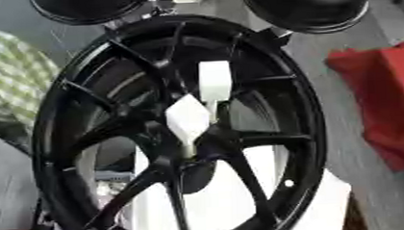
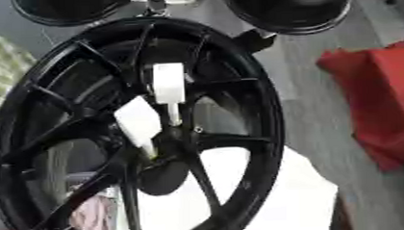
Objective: Pull the pin out of the wheel hub.
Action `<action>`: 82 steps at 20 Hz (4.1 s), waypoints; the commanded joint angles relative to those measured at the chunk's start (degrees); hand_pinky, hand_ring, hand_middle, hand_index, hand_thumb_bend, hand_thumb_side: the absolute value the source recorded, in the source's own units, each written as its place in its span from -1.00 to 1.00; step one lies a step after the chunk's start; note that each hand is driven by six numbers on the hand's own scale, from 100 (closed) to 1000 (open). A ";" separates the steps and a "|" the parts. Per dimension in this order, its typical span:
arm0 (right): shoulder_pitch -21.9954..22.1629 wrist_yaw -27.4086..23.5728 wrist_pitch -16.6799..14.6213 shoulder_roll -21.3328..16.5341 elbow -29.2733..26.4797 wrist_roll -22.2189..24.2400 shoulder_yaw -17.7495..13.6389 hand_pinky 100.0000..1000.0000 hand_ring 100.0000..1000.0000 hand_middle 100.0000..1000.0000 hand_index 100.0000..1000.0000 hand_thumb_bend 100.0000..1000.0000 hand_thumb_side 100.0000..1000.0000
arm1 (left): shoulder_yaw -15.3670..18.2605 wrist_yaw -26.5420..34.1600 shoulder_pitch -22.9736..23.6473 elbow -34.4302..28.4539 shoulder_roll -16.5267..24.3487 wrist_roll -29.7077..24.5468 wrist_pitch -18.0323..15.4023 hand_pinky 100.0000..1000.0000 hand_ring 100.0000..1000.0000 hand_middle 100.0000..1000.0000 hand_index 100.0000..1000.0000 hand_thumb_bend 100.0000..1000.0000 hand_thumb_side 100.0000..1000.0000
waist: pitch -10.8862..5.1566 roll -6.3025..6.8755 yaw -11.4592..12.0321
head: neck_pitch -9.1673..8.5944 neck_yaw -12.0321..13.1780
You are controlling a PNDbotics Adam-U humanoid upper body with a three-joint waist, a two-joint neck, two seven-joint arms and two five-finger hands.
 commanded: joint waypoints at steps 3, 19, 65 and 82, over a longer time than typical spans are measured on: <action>0.03 0.18 -0.35 -1.94 -1.06 0.11 -0.31 0.85 0.46 0.07 0.41 -0.47 -0.58 | 0.30 0.00 -0.23 -1.18 0.96 0.04 0.11 0.36 0.21 -0.03 0.27 -1.00 0.43 | -1.48 -0.16 0.00 | -0.33 -0.04; 0.19 -0.12 -0.63 -2.62 -1.06 0.48 -0.17 0.85 0.46 0.07 0.41 -0.47 -0.58 | 0.36 0.14 -0.12 -1.18 0.89 0.17 0.22 0.36 0.21 -0.03 0.27 -1.00 0.43 | -2.16 -0.35 0.09 | 0.44 -0.06; -14.89 14.60 -11.15 -38.47 -1.06 20.39 15.68 0.73 0.60 0.32 0.51 -0.31 -0.73 | -0.50 -0.39 0.98 -1.18 3.00 -0.66 0.85 0.35 0.20 -0.04 0.26 -1.00 0.44 | -2.34 -3.23 3.45 | 0.38 -5.83; -27.67 11.33 -1.06 -32.44 1.37 23.01 23.72 0.76 0.57 0.26 0.50 -0.16 -0.71 | 0.24 -0.23 0.66 -1.18 2.71 1.42 2.59 0.35 0.21 -0.04 0.26 -1.00 0.45 | -2.34 -4.26 7.02 | -0.91 -8.77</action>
